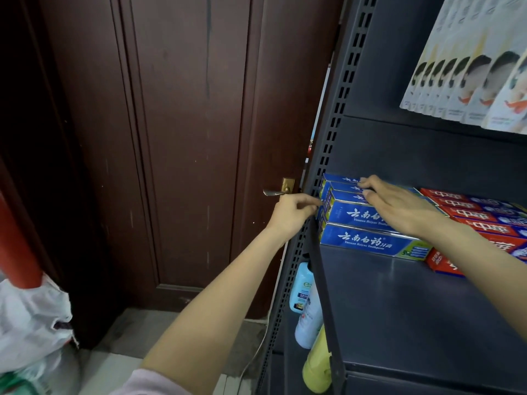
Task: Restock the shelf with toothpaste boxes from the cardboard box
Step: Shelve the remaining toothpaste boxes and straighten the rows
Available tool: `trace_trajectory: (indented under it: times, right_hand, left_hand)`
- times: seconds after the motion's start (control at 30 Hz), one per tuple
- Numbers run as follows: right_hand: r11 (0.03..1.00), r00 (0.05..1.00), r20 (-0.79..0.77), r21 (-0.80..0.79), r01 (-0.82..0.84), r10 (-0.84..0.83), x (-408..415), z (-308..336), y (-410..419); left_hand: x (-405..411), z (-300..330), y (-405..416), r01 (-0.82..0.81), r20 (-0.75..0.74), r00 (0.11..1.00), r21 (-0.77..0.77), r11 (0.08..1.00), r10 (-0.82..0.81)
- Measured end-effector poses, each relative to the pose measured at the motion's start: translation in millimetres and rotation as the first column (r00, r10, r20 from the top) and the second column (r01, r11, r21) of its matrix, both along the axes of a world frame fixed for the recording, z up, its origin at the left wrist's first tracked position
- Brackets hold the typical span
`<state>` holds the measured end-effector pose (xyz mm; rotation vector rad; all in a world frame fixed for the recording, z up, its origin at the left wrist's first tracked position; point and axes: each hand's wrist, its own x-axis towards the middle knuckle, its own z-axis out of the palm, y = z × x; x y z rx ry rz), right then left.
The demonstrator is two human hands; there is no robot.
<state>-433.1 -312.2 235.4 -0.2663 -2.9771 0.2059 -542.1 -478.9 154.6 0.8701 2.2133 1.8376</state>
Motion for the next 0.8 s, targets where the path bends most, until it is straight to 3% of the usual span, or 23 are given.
trace_trajectory:
  times: [0.17, 0.3, 0.43, 0.6, 0.7, 0.8]
  right_hand:
    - [1.0, 1.0, -0.019, 0.027, 0.003, -0.002, -2.1, -4.1, 0.9]
    - [1.0, 0.998, -0.056, 0.009, 0.003, -0.003, -2.0, -2.6, 2.5]
    - [1.0, 0.997, -0.082, 0.024, 0.017, -0.015, -1.1, -4.3, 2.1]
    - [0.999, 0.996, -0.089, 0.035, 0.033, -0.03, -1.3, -4.1, 0.0]
    - [0.998, 0.995, -0.089, 0.04, 0.04, -0.036, -1.9, -4.1, 0.3]
    - [0.998, 0.995, -0.091, 0.048, 0.042, -0.038, -2.8, -4.1, 0.0]
  left_hand:
    - [5.9, 5.5, -2.4, -0.032, -0.106, 0.994, 0.012, 0.999, 0.033]
    - [5.9, 1.9, -8.5, -0.06, -0.309, 0.951, -0.12, 0.991, 0.02]
    - [1.5, -3.1, -15.7, -0.107, -0.521, 0.847, -0.355, 0.929, -0.101]
    - [0.1, 4.8, -20.8, -0.222, -0.697, 0.69, -0.461, 0.859, -0.195]
    - [-5.7, 11.6, -22.4, -0.256, -0.743, 0.608, -0.519, 0.815, -0.282]
    - [-8.6, 12.5, -19.7, -0.214, -0.708, 0.632, -0.551, 0.807, -0.315]
